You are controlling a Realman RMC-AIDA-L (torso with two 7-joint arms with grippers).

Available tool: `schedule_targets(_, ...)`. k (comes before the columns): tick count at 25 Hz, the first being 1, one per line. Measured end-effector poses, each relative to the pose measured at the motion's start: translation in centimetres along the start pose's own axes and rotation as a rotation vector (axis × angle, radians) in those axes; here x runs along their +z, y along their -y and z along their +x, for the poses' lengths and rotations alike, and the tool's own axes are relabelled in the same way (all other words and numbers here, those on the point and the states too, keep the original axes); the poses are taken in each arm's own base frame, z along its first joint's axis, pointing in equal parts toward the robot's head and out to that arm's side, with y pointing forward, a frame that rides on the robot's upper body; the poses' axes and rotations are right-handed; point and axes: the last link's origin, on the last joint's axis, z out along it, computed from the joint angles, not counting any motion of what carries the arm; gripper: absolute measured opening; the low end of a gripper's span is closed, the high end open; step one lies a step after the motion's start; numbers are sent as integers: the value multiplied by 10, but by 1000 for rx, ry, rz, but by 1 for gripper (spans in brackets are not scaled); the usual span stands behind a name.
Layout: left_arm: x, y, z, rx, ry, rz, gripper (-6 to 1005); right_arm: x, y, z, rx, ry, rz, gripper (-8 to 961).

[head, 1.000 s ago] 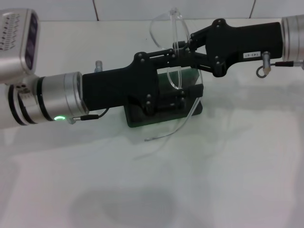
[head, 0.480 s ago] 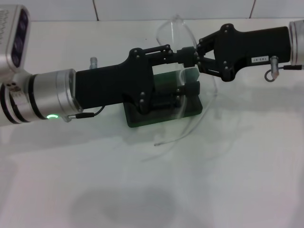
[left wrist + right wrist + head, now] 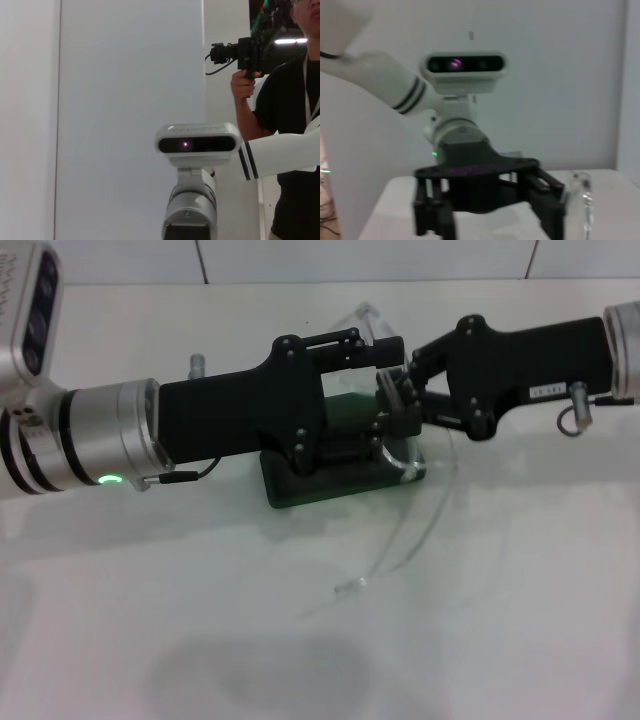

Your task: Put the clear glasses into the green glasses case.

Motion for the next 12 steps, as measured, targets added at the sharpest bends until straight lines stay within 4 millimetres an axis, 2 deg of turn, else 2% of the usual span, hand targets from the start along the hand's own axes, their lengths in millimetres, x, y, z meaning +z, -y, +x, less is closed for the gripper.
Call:
schedule_targets(6, 2, -1, 0, 1, -3, -4, 683, -1, -5, -3, -9, 12, -33, 127)
schedule_targets(12, -1, -5, 1, 4, -24, -20, 683, -6, 2, 3, 5, 10, 49, 133)
